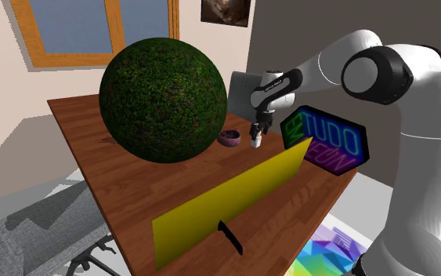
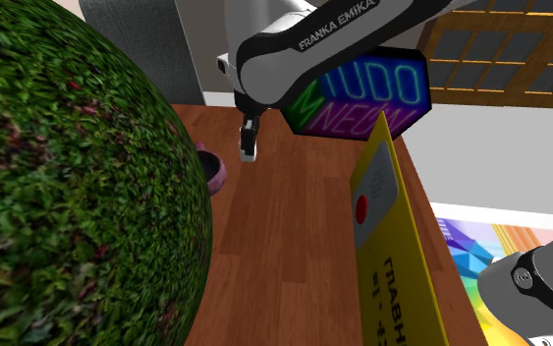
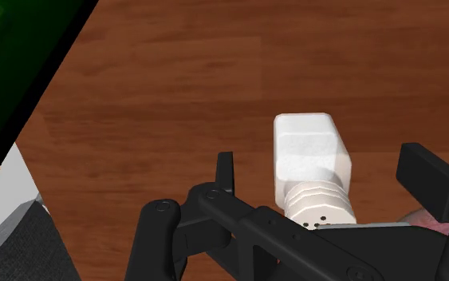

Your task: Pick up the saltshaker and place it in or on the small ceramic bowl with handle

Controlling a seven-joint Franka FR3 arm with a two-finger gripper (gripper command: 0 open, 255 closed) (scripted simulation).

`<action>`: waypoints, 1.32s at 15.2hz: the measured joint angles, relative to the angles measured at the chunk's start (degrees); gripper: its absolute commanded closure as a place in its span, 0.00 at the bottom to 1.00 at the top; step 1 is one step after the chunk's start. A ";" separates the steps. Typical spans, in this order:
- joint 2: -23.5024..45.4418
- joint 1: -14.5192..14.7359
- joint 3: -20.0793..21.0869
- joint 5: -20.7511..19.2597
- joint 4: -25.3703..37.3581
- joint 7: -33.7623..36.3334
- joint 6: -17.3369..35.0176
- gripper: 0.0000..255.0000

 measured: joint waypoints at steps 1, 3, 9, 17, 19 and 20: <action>0.07 0.01 0.01 0.01 -0.13 0.02 0.20 0.00; 0.20 -0.02 0.02 0.05 -0.14 -0.01 0.36 0.00; 0.22 -0.02 0.04 0.07 -0.13 -0.03 0.39 1.00; 0.23 -0.01 0.06 0.08 -0.06 -0.03 0.35 1.00; -0.25 0.01 -0.03 -0.05 0.26 -0.01 -0.47 1.00; -0.71 0.04 -0.09 -0.15 0.34 0.01 -0.99 1.00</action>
